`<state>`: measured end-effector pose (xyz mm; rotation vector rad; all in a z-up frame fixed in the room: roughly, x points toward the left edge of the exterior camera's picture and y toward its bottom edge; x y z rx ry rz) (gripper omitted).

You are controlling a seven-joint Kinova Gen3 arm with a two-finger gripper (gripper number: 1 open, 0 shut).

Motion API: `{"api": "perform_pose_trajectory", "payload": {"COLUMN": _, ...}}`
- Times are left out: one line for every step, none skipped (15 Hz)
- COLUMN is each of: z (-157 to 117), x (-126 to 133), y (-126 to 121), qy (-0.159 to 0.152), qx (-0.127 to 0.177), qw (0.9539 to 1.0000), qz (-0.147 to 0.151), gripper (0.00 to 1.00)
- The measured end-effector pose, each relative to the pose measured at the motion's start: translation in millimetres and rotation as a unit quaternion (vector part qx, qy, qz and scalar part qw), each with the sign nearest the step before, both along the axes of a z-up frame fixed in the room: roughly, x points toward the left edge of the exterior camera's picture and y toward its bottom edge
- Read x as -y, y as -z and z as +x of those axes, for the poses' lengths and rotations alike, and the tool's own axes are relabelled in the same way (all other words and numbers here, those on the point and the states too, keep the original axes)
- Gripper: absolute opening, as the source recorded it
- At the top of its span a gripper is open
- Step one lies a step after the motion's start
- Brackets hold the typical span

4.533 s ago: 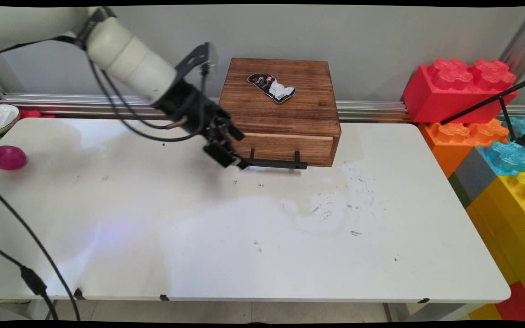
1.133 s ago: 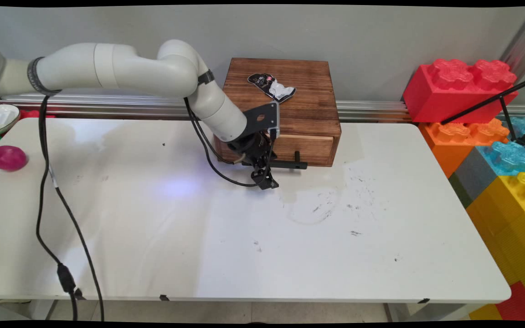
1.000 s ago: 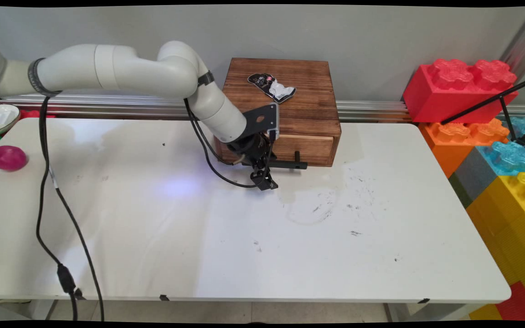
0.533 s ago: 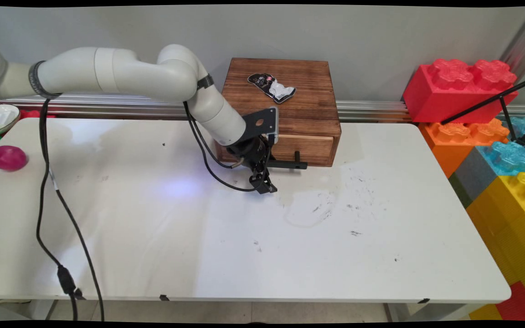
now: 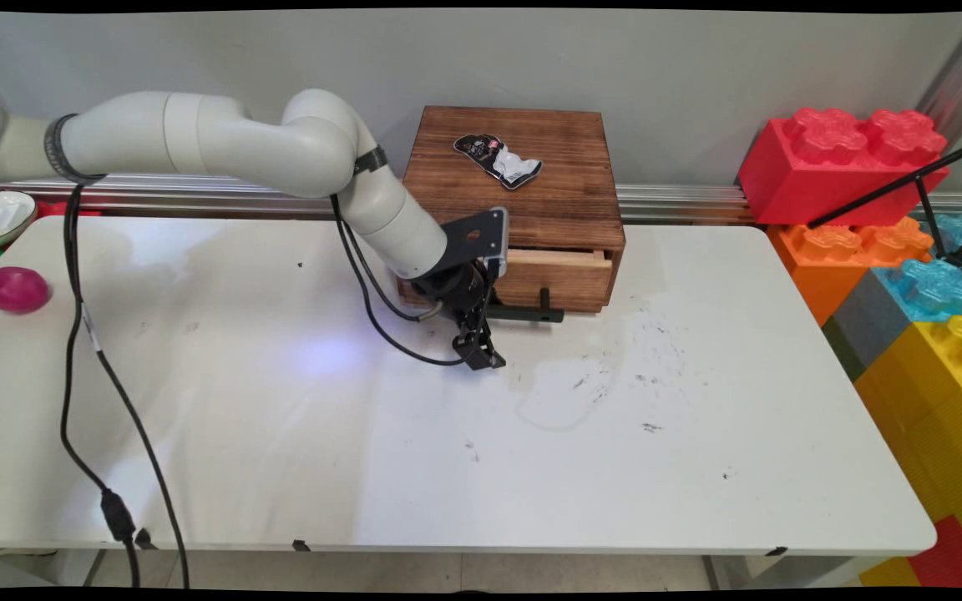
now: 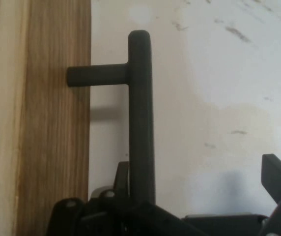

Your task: Open the drawer

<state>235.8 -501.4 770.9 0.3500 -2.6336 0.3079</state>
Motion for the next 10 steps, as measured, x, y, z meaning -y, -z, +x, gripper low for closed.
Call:
{"api": "perform_pose_trajectory", "payload": {"z": 0, "x": -3, "y": 0, "qy": 0.002, "qx": -0.001, "qw": 1.0, "qz": 0.002, "gripper": 1.0}}
{"api": "perform_pose_trajectory", "payload": {"z": 0, "x": -5, "y": 0, "qy": 0.003, "qx": -0.001, "qw": 1.0, "qz": 0.003, "gripper": 1.0}}
{"api": "perform_pose_trajectory", "payload": {"z": 0, "x": -9, "y": 0, "qy": 0.004, "qx": -0.001, "qw": 1.0, "qz": 0.005, "gripper": 1.0}}
{"api": "perform_pose_trajectory", "payload": {"z": 0, "x": -13, "y": 0, "qy": 0.006, "qx": -0.002, "qw": 1.0, "qz": 0.008, "gripper": 1.0}}
{"api": "perform_pose_trajectory", "payload": {"z": 0, "x": -17, "y": 0, "qy": 0.007, "qx": -0.002, "qw": 0.9999, "qz": 0.01, "gripper": 1.0}}
{"api": "perform_pose_trajectory", "payload": {"z": 0, "x": -21, "y": 0, "qy": 0.008, "qx": -0.002, "qw": 0.9999, "qz": 0.012, "gripper": 1.0}}
{"api": "perform_pose_trajectory", "payload": {"z": 0, "x": -24, "y": 0, "qy": 0.008, "qx": -0.002, "qw": 0.9999, "qz": 0.013, "gripper": 1.0}}
{"api": "perform_pose_trajectory", "payload": {"z": 0, "x": -28, "y": 0, "qy": 0.008, "qx": -0.002, "qw": 0.9998, "qz": 0.016, "gripper": 1.0}}
{"api": "perform_pose_trajectory", "payload": {"z": 0, "x": -31, "y": 0, "qy": 0.007, "qx": -0.003, "qw": 0.9998, "qz": 0.017, "gripper": 1.0}}
{"api": "perform_pose_trajectory", "payload": {"z": -1, "x": -35, "y": 0, "qy": 0.007, "qx": -0.003, "qw": 0.9998, "qz": 0.02, "gripper": 1.0}}
